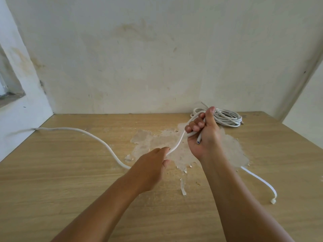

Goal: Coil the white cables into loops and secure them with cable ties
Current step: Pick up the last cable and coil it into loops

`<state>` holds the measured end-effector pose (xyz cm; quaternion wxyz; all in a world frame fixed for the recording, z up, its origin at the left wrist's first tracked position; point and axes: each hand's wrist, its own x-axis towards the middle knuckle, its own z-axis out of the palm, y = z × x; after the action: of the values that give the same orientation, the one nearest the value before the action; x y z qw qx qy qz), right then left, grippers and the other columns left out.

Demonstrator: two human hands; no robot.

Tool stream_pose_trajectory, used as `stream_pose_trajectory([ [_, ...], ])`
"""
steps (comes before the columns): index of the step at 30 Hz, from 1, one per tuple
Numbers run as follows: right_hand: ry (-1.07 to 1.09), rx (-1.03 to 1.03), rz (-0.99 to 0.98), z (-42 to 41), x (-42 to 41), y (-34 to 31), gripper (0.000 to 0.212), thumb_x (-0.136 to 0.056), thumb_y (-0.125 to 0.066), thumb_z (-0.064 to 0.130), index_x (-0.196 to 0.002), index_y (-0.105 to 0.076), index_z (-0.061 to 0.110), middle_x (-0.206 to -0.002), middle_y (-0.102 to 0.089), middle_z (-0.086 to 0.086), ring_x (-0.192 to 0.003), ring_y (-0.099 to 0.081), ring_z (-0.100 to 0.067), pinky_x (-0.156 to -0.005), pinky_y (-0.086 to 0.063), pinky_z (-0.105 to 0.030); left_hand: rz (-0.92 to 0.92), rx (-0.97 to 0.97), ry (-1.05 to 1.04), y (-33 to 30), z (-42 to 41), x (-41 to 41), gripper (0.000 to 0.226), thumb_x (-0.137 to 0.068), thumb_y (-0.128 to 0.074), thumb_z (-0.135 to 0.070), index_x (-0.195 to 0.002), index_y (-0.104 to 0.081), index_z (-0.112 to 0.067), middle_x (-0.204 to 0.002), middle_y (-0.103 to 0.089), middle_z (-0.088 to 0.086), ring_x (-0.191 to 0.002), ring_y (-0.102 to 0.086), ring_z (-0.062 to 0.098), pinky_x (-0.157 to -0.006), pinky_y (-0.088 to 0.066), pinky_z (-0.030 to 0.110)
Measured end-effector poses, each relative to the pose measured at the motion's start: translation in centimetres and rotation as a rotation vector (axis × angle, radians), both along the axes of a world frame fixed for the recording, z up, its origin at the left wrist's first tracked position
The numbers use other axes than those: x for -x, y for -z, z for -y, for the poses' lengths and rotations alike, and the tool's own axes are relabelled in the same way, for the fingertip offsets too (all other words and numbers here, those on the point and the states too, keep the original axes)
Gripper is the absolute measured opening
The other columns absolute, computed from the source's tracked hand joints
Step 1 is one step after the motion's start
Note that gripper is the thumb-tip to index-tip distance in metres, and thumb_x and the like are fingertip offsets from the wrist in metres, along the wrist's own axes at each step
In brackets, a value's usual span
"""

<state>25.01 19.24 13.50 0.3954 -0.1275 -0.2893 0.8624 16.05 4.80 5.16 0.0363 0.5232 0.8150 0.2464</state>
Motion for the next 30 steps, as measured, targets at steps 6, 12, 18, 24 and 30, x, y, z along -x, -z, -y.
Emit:
stream_pose_trajectory([
  [6, 0.047, 0.053, 0.013, -1.2, -0.5, 0.2, 0.044, -0.102, -0.05, 0.05, -0.073, -0.053, 0.017, -0.053, -0.049, 0.004, -0.045, -0.051, -0.011, -0.05, -0.051, -0.023, -0.301, -0.287, -0.117, 1.8, 1.7, 1.1, 0.039, -0.105, -0.035, -0.034, -0.123, -0.065, -0.017, -0.077, -0.067, -0.003, -0.06, -0.062, 0.017, -0.053, -0.055, 0.04],
  [12, -0.033, -0.282, 0.188, -0.6, 0.3, 0.8, 0.041, -0.104, -0.043, 0.044, -0.085, -0.054, 0.01, -0.058, -0.064, -0.006, -0.057, -0.067, -0.023, -0.069, -0.059, -0.04, -0.457, -0.385, 0.113, -0.5, 1.4, 0.5, 0.034, -0.104, -0.043, -0.032, -0.089, -0.07, -0.017, -0.056, -0.058, -0.009, -0.041, -0.049, 0.011, -0.039, -0.043, 0.03],
  [18, -0.239, -0.644, 0.404, 0.1, 0.8, 2.4, 0.046, -0.105, -0.036, 0.047, -0.091, -0.05, 0.006, -0.063, -0.069, -0.012, -0.061, -0.07, -0.025, -0.064, -0.057, -0.036, -0.575, -0.409, 0.346, -4.0, 1.4, 0.8, 0.037, -0.103, -0.051, -0.03, -0.073, -0.062, -0.013, -0.056, -0.052, -0.005, -0.044, -0.043, 0.013, -0.04, -0.038, 0.03],
  [24, -0.442, -0.938, 0.525, 1.6, 0.5, 4.8, 0.07, -0.108, -0.034, 0.052, -0.081, -0.062, -0.006, -0.061, -0.061, -0.019, -0.057, -0.065, -0.026, -0.063, -0.056, -0.042, -0.665, -0.515, 0.43, -7.0, 1.6, 2.5, 0.029, -0.1, -0.063, -0.038, -0.084, -0.068, -0.015, -0.064, -0.063, -0.006, -0.051, -0.054, 0.011, -0.043, -0.045, 0.03],
  [30, -0.739, -0.528, 0.359, 4.5, 0.3, 5.3, 0.052, -0.101, -0.04, 0.055, -0.086, -0.053, 0.007, -0.047, -0.043, -0.003, -0.035, -0.04, -0.014, -0.046, -0.04, -0.027, -0.538, -0.662, 0.297, -8.3, 1.5, 4.3, 0.045, -0.106, -0.039, -0.052, -0.085, -0.06, -0.018, -0.061, -0.063, -0.017, -0.043, -0.054, 0.003, -0.038, -0.042, 0.022],
])
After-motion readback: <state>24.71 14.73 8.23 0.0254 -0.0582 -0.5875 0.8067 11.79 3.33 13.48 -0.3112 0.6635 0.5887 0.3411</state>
